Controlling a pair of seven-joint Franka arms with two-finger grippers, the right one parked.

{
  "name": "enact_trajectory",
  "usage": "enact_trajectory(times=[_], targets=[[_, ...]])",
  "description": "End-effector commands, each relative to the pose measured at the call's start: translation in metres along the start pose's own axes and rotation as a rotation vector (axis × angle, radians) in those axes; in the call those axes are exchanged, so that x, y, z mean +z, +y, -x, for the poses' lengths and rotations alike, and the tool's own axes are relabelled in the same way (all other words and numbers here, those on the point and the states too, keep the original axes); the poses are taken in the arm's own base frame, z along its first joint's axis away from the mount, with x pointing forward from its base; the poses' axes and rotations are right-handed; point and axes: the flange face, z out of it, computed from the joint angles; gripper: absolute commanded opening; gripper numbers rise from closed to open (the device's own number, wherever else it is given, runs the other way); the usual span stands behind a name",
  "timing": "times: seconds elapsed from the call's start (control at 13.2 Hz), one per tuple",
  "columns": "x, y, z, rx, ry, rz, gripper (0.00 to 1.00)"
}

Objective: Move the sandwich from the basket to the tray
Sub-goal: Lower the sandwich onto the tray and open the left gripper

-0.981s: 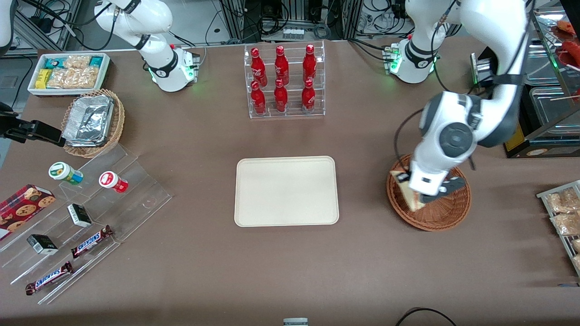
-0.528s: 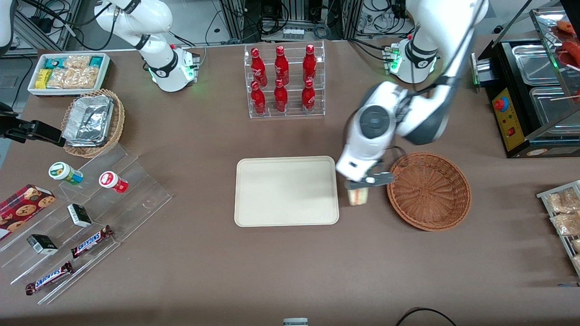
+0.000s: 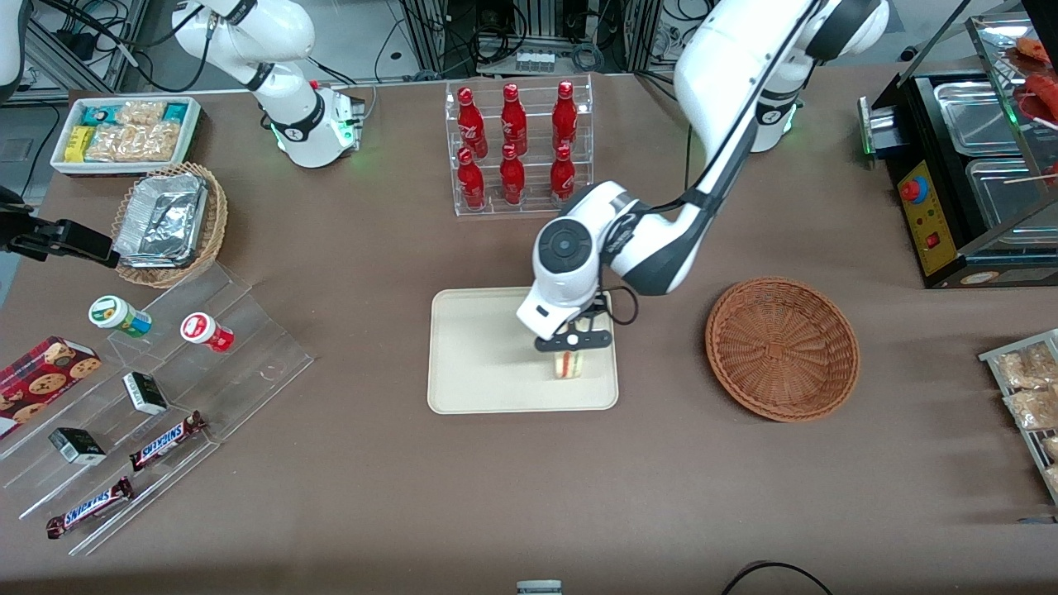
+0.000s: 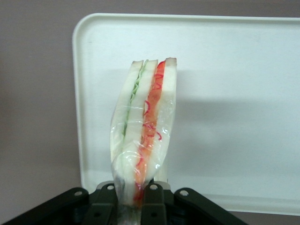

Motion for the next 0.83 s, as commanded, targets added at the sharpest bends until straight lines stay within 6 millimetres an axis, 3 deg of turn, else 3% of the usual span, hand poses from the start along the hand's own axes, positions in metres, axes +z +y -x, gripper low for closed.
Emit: enact_trajectory(times=[0.0, 0.38, 0.6, 0.75], targets=[[0.007, 0.020, -0.001, 0.007, 0.041, 0.022, 0.00], [0.030, 0.021, -0.001, 0.035, 0.050, -0.022, 0.00], [0.032, 0.021, -0.001, 0.032, 0.047, -0.021, 0.00], [0.036, 0.020, -0.002, 0.027, 0.045, -0.025, 0.78]])
